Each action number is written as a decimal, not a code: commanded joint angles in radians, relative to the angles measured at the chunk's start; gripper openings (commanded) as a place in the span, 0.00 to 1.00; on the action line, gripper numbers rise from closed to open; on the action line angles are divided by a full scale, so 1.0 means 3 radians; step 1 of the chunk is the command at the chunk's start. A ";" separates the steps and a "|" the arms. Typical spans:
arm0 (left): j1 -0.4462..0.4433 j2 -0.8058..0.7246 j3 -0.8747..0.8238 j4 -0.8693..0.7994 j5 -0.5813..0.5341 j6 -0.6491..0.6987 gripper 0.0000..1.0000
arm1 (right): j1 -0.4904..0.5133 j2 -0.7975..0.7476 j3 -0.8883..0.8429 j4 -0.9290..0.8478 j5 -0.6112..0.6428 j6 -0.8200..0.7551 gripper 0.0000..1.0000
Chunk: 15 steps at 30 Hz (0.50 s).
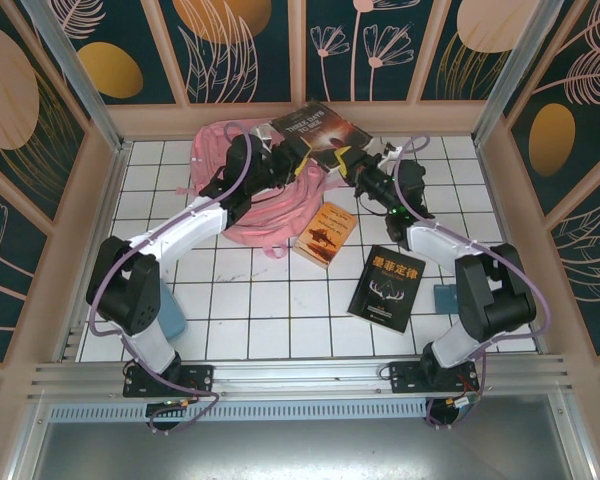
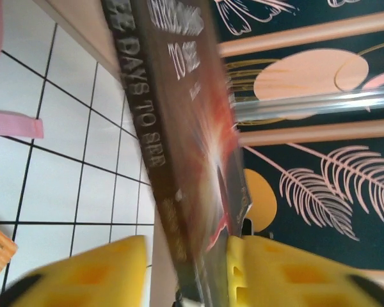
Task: Pack books, pencil case, and school supplies into a backpack
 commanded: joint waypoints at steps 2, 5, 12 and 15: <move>0.0020 -0.0139 0.0014 -0.0692 -0.0034 0.0578 0.70 | -0.0064 -0.0316 0.0001 -0.0459 0.0206 -0.0701 0.09; 0.0021 -0.0081 0.0025 -0.1273 -0.0143 0.1188 0.75 | -0.0069 -0.0474 -0.0015 -0.0947 0.0275 -0.1146 0.09; -0.0014 0.0066 0.0174 -0.2321 -0.0717 0.2565 0.74 | -0.0085 -0.0793 -0.0176 -0.1713 0.0479 -0.1837 0.09; -0.0084 0.0152 0.0271 -0.2596 -0.0975 0.3011 0.70 | -0.0103 -0.0877 -0.0222 -0.1909 0.0556 -0.1962 0.09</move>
